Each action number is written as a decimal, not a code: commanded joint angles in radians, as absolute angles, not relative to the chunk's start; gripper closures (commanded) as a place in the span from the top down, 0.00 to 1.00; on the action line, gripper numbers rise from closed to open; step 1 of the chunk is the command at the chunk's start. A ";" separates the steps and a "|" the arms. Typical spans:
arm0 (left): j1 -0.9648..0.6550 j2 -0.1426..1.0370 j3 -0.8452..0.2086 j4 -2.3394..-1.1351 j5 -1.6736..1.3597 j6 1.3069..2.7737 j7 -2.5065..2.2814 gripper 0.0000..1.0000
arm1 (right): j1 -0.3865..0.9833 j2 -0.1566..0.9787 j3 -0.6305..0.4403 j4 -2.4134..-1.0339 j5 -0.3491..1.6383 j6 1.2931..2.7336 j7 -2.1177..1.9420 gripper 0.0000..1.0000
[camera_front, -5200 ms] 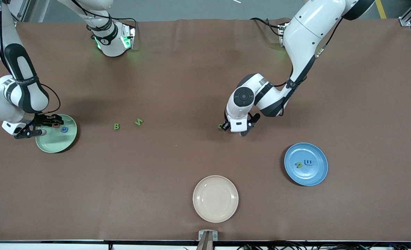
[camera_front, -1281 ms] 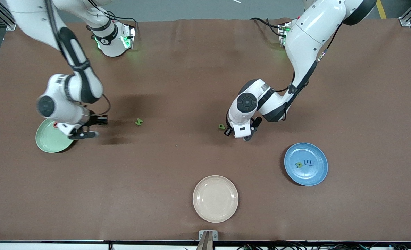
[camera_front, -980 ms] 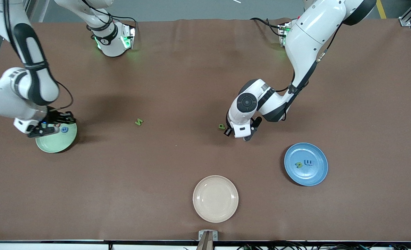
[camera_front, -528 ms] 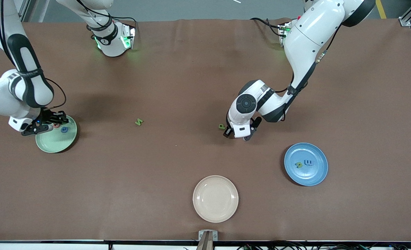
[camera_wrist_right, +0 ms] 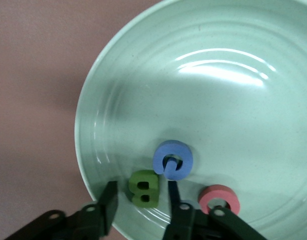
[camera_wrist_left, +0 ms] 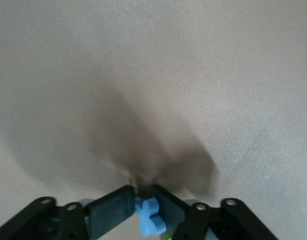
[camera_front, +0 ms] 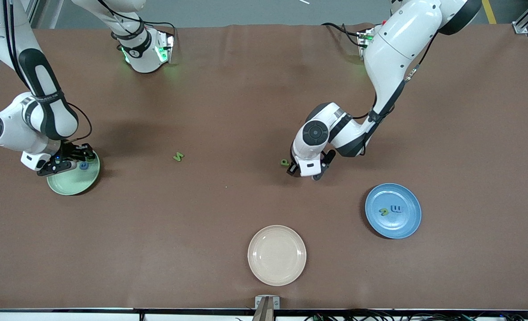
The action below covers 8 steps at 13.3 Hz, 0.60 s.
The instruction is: Sort upper and lower case letters into plates
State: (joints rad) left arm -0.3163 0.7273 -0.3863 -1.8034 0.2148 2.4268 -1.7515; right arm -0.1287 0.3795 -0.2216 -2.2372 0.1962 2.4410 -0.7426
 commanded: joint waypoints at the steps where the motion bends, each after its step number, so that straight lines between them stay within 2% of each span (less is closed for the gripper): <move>1: -0.342 0.741 -0.383 -1.798 0.241 2.428 -1.766 0.01 | -0.100 0.319 -0.224 -2.191 0.218 2.308 -0.703 1.00; 3: -0.344 0.738 -0.387 -1.795 0.242 2.428 -1.761 0.00 | -0.048 0.282 -0.224 -2.149 0.218 2.203 -0.535 1.00; 8: -0.333 0.715 -0.390 -1.787 0.242 2.427 -1.755 0.00 | 0.150 0.258 -0.221 -2.151 0.218 2.200 -0.121 1.00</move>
